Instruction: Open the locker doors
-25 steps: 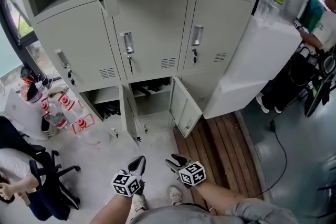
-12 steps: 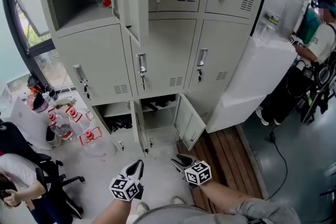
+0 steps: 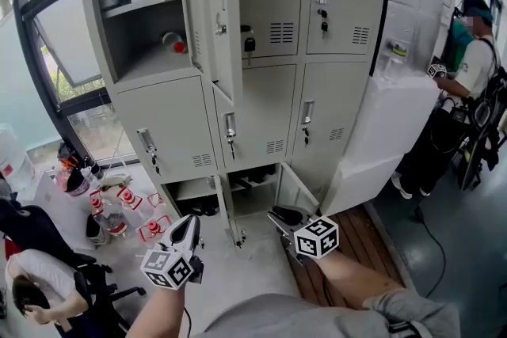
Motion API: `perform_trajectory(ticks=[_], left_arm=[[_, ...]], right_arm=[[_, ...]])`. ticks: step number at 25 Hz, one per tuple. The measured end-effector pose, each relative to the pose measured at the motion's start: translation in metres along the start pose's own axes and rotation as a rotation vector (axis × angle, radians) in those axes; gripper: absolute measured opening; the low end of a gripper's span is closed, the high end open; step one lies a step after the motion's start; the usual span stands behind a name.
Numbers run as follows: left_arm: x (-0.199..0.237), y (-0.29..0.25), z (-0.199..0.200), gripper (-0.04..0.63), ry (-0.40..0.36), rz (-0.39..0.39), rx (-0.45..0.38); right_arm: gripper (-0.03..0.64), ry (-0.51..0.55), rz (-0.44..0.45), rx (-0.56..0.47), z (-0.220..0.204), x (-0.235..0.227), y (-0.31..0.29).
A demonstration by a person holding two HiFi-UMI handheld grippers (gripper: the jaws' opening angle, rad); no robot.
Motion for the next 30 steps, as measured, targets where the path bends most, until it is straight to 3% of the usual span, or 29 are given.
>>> perform_trajectory(ticks=[6, 11, 30], left_arm=[[-0.006, 0.010, 0.074, 0.003, -0.070, -0.056, -0.039], [-0.009, 0.020, 0.104, 0.003, -0.081, -0.044, -0.084], [-0.011, 0.030, 0.102, 0.003, -0.045, -0.019, -0.094]], right_arm=[[0.025, 0.006, -0.021, -0.094, 0.082, 0.008, 0.005], [0.008, 0.003, -0.053, -0.148, 0.122, 0.006, 0.015], [0.006, 0.039, -0.027, -0.106, 0.125, 0.005, 0.013]])
Point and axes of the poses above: the fingertips, and each gripper's own axes: y backward along the fingers, x to its left, z out of its top, the point moved 1 cm from there along y, backward along the fingers, and after that the axes turned 3 degrees about -z, right-handed, at the moved point
